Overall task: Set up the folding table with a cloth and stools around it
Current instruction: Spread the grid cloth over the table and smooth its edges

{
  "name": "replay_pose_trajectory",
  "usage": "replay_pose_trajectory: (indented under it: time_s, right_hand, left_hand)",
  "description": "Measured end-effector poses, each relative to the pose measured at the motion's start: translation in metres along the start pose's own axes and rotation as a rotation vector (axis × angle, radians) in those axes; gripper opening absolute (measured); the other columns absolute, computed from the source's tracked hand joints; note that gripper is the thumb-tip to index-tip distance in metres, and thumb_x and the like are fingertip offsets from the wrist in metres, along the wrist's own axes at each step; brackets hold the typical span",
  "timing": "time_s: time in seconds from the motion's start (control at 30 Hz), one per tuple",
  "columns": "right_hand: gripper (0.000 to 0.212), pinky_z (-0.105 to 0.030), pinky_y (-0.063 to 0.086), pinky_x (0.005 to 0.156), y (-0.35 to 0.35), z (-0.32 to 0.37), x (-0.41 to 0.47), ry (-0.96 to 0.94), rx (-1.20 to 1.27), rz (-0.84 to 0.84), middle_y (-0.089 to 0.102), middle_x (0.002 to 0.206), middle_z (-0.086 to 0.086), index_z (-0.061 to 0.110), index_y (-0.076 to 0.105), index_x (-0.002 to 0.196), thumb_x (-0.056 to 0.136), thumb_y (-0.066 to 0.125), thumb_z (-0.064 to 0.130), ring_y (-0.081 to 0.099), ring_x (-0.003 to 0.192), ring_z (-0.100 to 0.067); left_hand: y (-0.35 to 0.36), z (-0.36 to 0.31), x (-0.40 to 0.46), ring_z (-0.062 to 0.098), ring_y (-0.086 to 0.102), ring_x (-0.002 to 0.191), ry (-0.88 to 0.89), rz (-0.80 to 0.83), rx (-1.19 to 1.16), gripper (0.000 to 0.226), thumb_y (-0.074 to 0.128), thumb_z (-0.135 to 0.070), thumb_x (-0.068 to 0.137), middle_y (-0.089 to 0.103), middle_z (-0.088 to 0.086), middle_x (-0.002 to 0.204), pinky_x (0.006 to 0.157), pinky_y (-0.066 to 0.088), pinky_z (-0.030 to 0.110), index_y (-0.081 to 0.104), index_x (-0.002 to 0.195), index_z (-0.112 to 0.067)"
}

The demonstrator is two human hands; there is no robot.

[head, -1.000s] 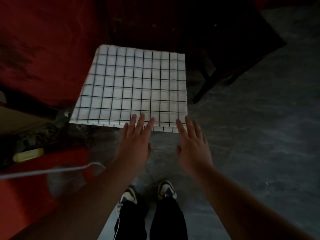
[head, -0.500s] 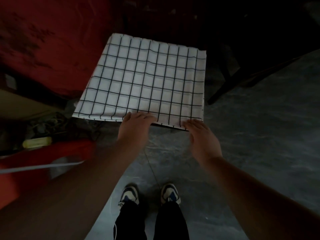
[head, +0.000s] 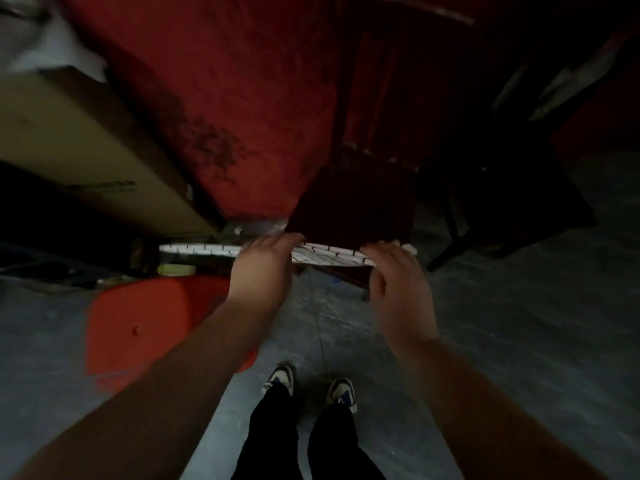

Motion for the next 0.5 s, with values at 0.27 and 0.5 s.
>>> replay_pose_trajectory:
  time_s: [0.27, 0.5]
  right_hand:
    - [0.038, -0.019, 0.043, 0.096, -0.057, 0.180, -0.048, -0.398, 0.188, 0.112, 0.064, 0.117, 0.008, 0.019, 0.067, 0.122, 0.092, 0.046, 0.008, 0.055, 0.112, -0.007]
    - [0.037, -0.022, 0.043, 0.100, -0.038, 0.313, -0.126, -0.755, 0.365, 0.251, 0.067, 0.114, 0.006, 0.014, 0.071, 0.116, 0.088, 0.051, 0.001, 0.058, 0.111, -0.009]
  left_hand:
    - [-0.186, 0.017, -0.149, 0.032, 0.064, 0.084, -0.248, -0.339, 0.046, 0.035, 0.050, -0.009, 0.084, 0.071, 0.005, 0.097, 0.072, 0.052, 0.039, 0.069, 0.113, -0.019]
    - [-0.281, 0.037, -0.331, 0.026, 0.066, 0.083, -0.542, -0.663, 0.081, 0.026, 0.054, -0.011, 0.087, 0.072, -0.001, 0.094, 0.065, 0.049, 0.031, 0.070, 0.103, -0.022]
Point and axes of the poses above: each hand's wrist, its own x-axis towards the middle knuckle, its own y-axis out of the palm, z = x × y, the point moved 6 cm from there along x, towards the middle knuckle
